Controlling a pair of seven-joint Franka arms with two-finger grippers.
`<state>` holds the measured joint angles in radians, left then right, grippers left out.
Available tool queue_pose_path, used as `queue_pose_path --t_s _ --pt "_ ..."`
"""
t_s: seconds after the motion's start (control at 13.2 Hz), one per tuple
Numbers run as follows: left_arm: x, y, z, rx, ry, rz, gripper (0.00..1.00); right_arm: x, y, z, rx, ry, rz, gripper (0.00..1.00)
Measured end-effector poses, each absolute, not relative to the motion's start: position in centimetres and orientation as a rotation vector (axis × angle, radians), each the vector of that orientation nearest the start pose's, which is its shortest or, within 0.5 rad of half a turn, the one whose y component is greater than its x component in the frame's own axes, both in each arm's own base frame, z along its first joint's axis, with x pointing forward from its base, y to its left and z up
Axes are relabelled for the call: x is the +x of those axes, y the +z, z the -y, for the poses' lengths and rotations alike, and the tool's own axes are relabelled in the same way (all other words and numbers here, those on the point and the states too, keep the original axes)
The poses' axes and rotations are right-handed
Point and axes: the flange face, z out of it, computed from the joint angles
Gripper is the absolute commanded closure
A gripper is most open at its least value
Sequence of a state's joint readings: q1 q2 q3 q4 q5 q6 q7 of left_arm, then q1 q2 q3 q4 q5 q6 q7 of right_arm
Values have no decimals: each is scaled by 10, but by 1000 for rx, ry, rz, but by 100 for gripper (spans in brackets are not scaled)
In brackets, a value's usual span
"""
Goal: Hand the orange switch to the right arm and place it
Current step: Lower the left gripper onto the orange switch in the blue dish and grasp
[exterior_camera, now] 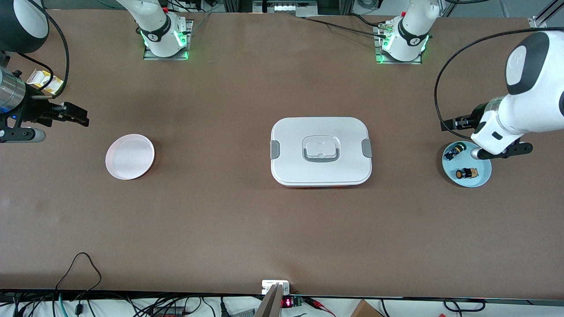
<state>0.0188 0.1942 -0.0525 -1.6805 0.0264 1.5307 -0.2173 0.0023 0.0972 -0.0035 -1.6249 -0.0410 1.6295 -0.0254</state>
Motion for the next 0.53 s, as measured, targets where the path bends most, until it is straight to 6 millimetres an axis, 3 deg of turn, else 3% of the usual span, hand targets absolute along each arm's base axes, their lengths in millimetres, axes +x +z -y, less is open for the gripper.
queue_pose_path --t_s 0.23,0.38,0.53 --pt "593 432 -13 -3020 524 313 7 583 548 -7 -3178 148 77 0" --pt "606 402 -33 -3033 506 281 0 582 548 -12 -3178 149 91 0" --pt "613 364 -56 -3035 546 277 0 582 548 -17 -3177 155 106 0"
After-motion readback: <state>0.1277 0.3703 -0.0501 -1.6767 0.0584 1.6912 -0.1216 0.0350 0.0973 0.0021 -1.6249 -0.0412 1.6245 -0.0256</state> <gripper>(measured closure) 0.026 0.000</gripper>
